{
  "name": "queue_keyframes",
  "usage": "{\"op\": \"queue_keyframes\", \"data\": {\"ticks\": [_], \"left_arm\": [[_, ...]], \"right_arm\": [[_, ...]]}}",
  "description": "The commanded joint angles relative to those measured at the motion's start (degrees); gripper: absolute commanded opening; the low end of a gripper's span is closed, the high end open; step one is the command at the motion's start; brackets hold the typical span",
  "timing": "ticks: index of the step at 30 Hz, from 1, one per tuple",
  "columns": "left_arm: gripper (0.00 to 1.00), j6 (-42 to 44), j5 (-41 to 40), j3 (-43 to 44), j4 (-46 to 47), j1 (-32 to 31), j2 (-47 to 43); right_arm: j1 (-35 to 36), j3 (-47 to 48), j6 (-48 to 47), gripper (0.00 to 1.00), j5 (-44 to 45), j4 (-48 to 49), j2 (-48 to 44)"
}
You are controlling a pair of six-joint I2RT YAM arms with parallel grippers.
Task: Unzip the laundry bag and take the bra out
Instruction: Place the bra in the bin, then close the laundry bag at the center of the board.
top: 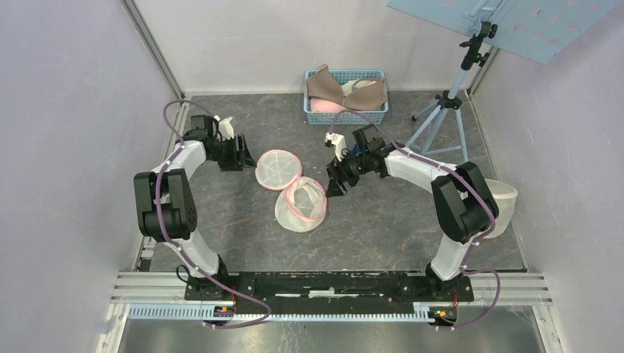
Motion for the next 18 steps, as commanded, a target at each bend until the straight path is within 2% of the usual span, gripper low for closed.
{"op": "queue_keyframes", "data": {"ticks": [1,13,18], "left_arm": [[0.67,-1.7,0.4,-2.5,4.5,-1.4,0.7],[0.67,-2.8,-1.7,-4.4,7.3,-2.4,1.7],[0.67,-3.3,-1.9,-3.8,7.9,-2.7,3.5]], "right_arm": [[0.5,-2.0,4.8,0.78,-0.3,-0.1,2.0],[0.5,-2.9,19.0,0.54,-1.2,5.9,8.5],[0.5,-2.2,21.4,0.48,-2.3,6.5,10.6]]}}
